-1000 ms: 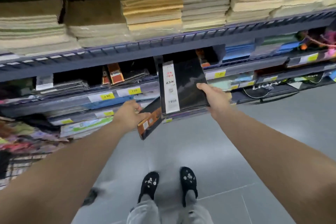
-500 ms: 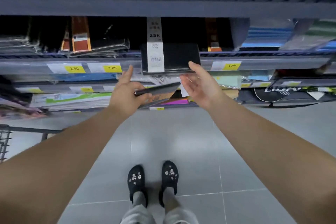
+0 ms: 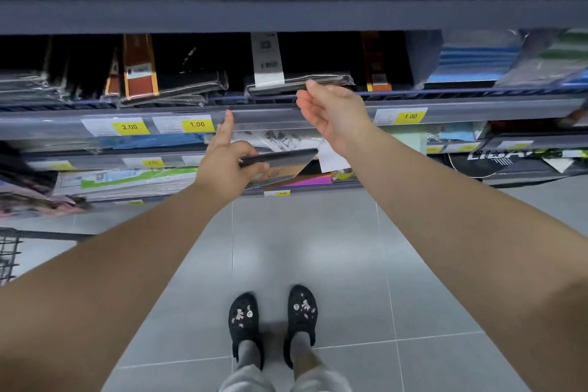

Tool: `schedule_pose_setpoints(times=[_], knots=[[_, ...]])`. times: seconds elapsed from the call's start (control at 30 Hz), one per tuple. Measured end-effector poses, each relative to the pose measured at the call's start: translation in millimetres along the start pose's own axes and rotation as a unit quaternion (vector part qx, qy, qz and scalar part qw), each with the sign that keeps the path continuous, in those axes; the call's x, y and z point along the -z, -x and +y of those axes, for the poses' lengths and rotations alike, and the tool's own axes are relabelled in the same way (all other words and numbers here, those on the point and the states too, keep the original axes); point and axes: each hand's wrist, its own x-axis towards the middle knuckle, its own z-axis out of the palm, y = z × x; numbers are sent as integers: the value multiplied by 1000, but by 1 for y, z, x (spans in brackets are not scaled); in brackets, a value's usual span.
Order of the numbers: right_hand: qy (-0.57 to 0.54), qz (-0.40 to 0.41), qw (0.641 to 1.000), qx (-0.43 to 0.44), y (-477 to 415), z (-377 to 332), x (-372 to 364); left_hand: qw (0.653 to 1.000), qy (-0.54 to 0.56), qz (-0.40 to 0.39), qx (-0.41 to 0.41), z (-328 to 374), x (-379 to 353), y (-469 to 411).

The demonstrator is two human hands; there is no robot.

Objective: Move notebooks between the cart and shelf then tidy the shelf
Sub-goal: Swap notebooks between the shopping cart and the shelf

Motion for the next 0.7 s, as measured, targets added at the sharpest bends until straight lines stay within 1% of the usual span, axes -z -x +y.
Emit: schedule_pose_setpoints(times=[0.1,0.2,0.27,0.37,0.43,0.5,0.57,0.63,0.7], knots=[[59,43,997,8,1,5,-3,1000,23,18,12,2,1,8],[108,74,991,20,8,14,4,993,89,9,76,2,3,18],[124,86,988,26,18,20,13,979,162,-6,123,6,6,28],[154,124,980,18,36,29,32,956,242,0,163,12,8,40],[185,163,969,17,50,37,45,931,319,-5,176,22,10,48],[213,201,956,26,64,44,57,900,396,-30,178,37,11,56],[215,208,954,12,79,47,66,860,475,-58,180,53,10,63],[201,169,964,-39,96,45,71,815,540,-80,193,69,5,64],[215,97,968,-87,111,42,75,784,579,-97,198,88,-1,62]])
